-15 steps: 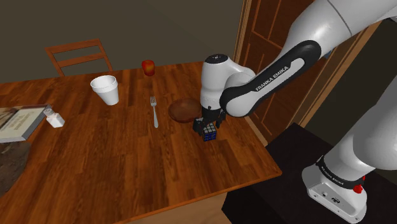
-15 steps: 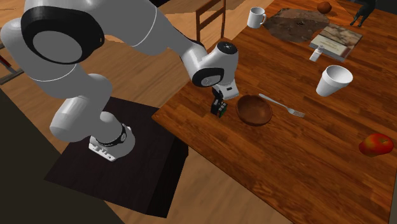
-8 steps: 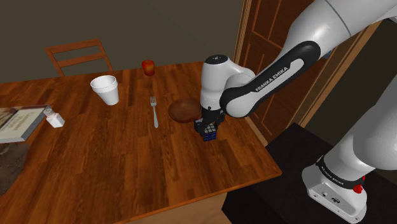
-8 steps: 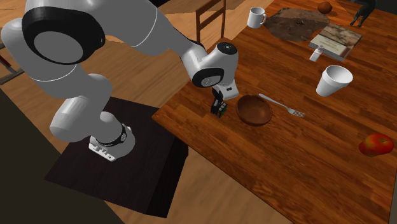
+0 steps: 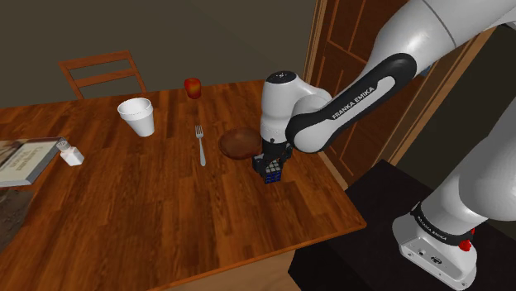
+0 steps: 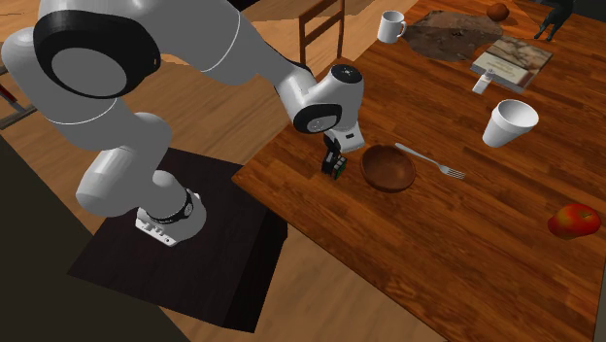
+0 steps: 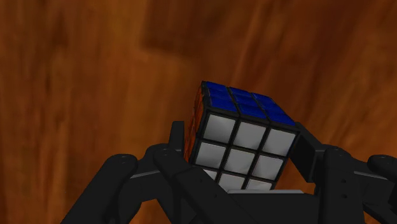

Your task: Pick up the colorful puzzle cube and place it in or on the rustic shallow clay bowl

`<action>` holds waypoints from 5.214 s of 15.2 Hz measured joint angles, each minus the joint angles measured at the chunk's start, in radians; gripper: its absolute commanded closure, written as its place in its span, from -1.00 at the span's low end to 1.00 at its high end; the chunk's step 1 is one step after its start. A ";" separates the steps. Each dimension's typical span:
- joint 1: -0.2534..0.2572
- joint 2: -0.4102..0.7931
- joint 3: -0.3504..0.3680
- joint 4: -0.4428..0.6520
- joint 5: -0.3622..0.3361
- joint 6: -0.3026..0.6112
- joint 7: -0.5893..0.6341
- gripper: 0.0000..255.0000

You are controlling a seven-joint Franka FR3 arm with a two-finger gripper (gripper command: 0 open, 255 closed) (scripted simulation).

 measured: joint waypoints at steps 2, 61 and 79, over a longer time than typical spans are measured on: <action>-0.001 -0.004 0.001 0.002 0.004 -0.006 -0.004 1.00; 0.003 0.277 -0.055 0.623 -0.092 -0.371 -0.061 1.00; -0.004 0.228 -0.043 0.679 -0.065 -0.471 -0.078 -1.00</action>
